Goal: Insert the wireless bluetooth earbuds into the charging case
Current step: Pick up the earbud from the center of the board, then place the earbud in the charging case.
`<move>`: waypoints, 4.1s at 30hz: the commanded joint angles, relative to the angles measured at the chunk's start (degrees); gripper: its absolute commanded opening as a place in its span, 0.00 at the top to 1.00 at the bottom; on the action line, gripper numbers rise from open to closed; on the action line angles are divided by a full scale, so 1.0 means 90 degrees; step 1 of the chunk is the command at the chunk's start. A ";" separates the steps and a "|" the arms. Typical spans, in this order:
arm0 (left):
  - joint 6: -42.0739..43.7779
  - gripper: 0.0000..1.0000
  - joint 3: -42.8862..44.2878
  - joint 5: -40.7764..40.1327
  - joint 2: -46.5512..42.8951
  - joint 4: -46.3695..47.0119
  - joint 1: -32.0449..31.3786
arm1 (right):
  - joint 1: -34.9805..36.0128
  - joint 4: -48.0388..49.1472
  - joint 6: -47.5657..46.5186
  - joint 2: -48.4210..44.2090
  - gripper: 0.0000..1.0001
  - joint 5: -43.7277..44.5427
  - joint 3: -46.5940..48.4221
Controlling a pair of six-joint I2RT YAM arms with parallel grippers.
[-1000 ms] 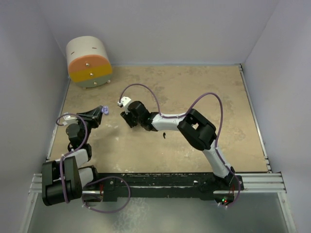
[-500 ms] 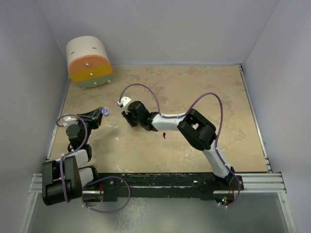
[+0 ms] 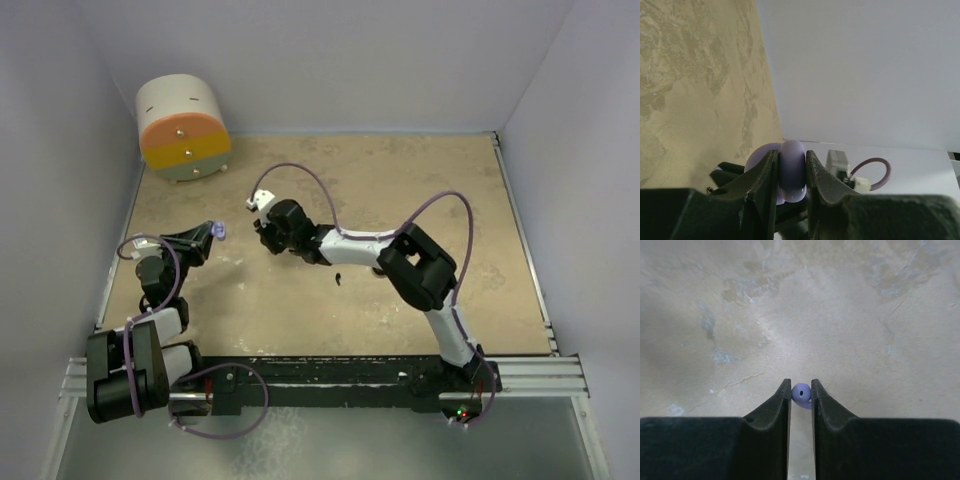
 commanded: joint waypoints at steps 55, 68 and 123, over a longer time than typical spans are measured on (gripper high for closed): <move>-0.0111 1.00 0.2218 -0.1485 0.1776 0.1779 -0.3592 | -0.2415 0.8580 0.7228 -0.3533 1.00 -0.3159 -0.4534; 0.0082 1.00 0.2323 -0.1710 0.1572 0.1328 -0.4109 | -0.2521 0.9563 0.7632 -0.3181 1.00 -0.2317 -0.4766; 0.0199 1.00 0.3172 -0.1691 0.2242 0.0777 -0.4695 | -0.2512 1.0062 0.7613 -0.2543 1.00 -0.2561 -0.4488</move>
